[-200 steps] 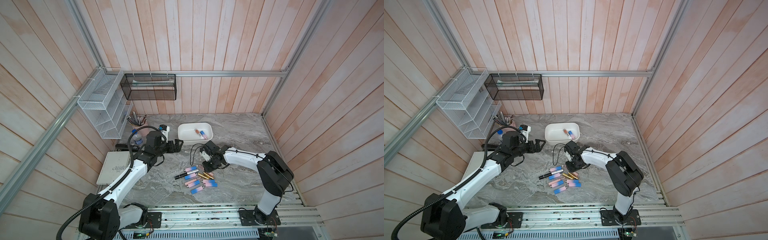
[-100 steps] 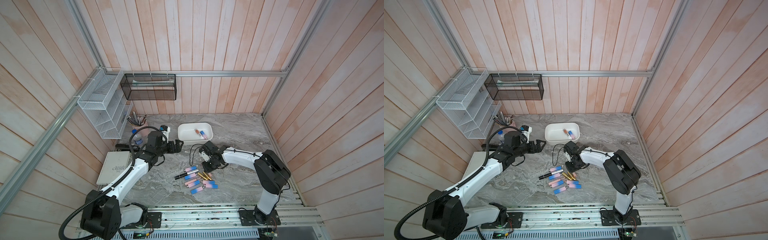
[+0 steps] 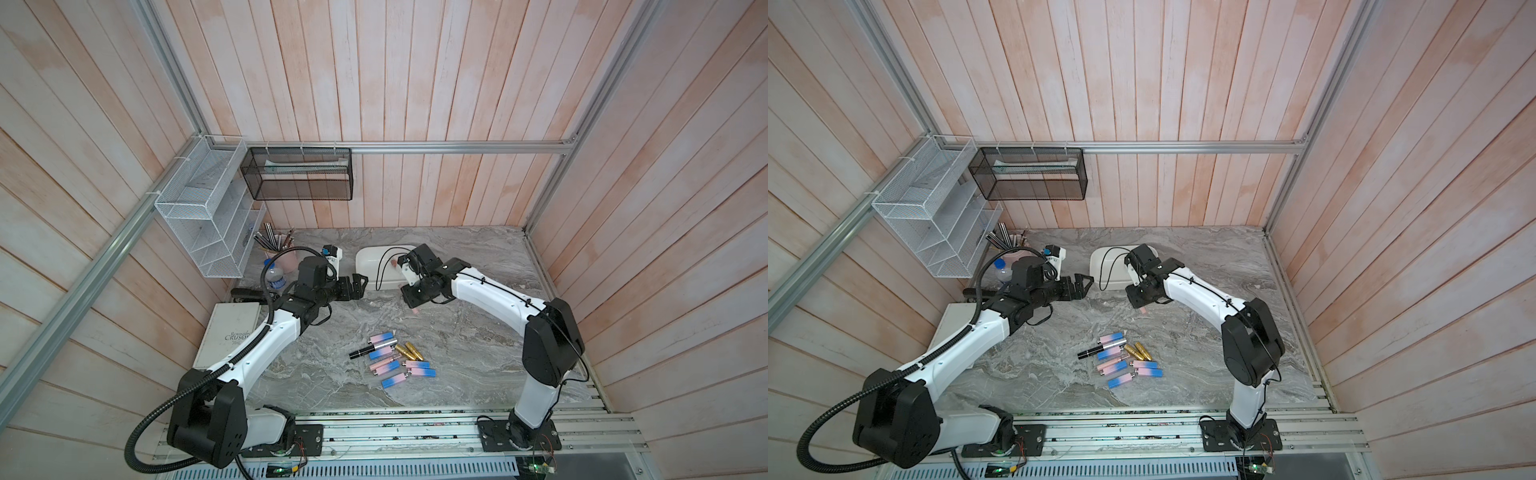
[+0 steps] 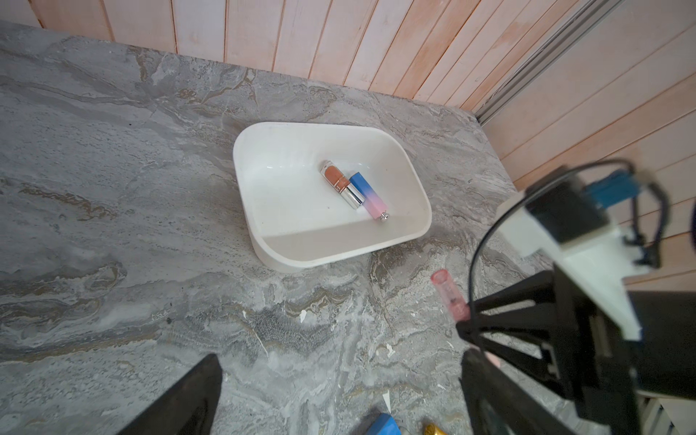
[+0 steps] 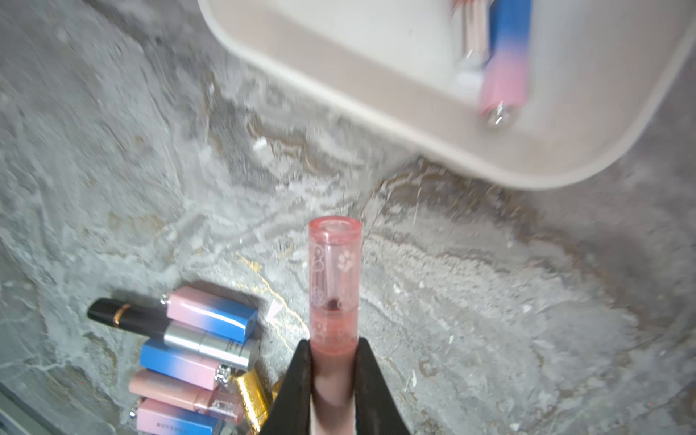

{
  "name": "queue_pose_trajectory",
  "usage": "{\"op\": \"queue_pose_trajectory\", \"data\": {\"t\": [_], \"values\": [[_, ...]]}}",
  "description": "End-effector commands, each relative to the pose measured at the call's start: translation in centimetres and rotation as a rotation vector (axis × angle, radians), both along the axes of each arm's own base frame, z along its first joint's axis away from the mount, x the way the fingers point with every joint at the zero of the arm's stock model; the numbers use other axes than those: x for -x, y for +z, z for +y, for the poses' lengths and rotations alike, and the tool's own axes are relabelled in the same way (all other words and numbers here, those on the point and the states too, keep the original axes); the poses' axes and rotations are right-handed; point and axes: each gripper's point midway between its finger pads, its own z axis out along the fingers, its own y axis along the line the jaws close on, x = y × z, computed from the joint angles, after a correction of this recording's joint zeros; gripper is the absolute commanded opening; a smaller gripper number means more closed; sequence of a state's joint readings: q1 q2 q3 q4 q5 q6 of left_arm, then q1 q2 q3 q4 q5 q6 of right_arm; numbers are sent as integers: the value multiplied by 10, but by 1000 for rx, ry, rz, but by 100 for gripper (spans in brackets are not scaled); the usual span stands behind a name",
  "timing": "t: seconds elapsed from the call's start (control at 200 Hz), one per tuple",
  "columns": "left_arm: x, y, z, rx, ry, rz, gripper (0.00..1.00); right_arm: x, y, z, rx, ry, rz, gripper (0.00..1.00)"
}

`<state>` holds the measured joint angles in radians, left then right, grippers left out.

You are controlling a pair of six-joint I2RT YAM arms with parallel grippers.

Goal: Put the lipstick into the storage box
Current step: Pick up the lipstick at the center of the board, then place the lipstick in the storage box.

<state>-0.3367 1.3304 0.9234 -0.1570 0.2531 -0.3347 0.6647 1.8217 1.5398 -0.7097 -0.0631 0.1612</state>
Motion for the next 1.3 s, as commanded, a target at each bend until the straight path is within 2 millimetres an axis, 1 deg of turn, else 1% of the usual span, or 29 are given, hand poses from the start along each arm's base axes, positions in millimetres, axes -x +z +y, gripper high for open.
{"op": "queue_pose_trajectory", "data": {"t": [0.0,0.155,0.235,0.25,0.26,0.31,0.405,0.44,0.455,0.54,0.59,0.705,0.89,1.01,1.07,1.185,1.29], "values": [[-10,14,-2,-9,-4,-55,100,-17,5,-7,26,-11,-2,14],[-16,14,-2,-13,-5,-63,100,-53,15,0,1,-20,-48,14],[-20,15,-3,-13,-9,-66,100,-72,8,7,0,-16,-53,14],[-21,15,-3,-13,-11,-65,100,-76,9,9,-4,-15,-58,14],[-22,15,-3,-12,-12,-66,100,-78,5,9,-1,-16,-51,14],[-26,15,-4,-12,-16,-67,100,-90,3,15,-11,-13,-56,13],[-33,17,-7,-11,-26,-70,100,-110,-10,25,-21,-15,-50,14],[-35,16,-7,-13,-29,-70,100,-117,-11,28,-29,-15,-52,14],[-36,17,-7,-14,-30,-70,100,-119,-18,29,-27,-14,-41,14],[-42,17,-8,-21,-38,-71,100,-130,-29,37,-34,-7,-28,14],[-45,17,-8,-25,-43,-74,100,-134,-37,42,-33,2,-17,14],[-50,16,-7,-30,-46,-71,100,-141,-56,46,-20,5,0,14],[-54,12,-6,-28,-51,-60,100,-145,-67,47,-27,-1,12,16],[-55,9,-5,-26,-51,-50,100,-146,-64,43,-26,-1,9,21],[-55,9,-5,-25,-52,-51,100,-147,-59,40,-28,-3,0,24],[-54,8,-6,-17,-56,-47,100,-145,-41,33,-23,-5,-27,27],[-52,8,-7,-6,-59,-45,100,-136,-24,26,-20,-6,-41,30]]}}
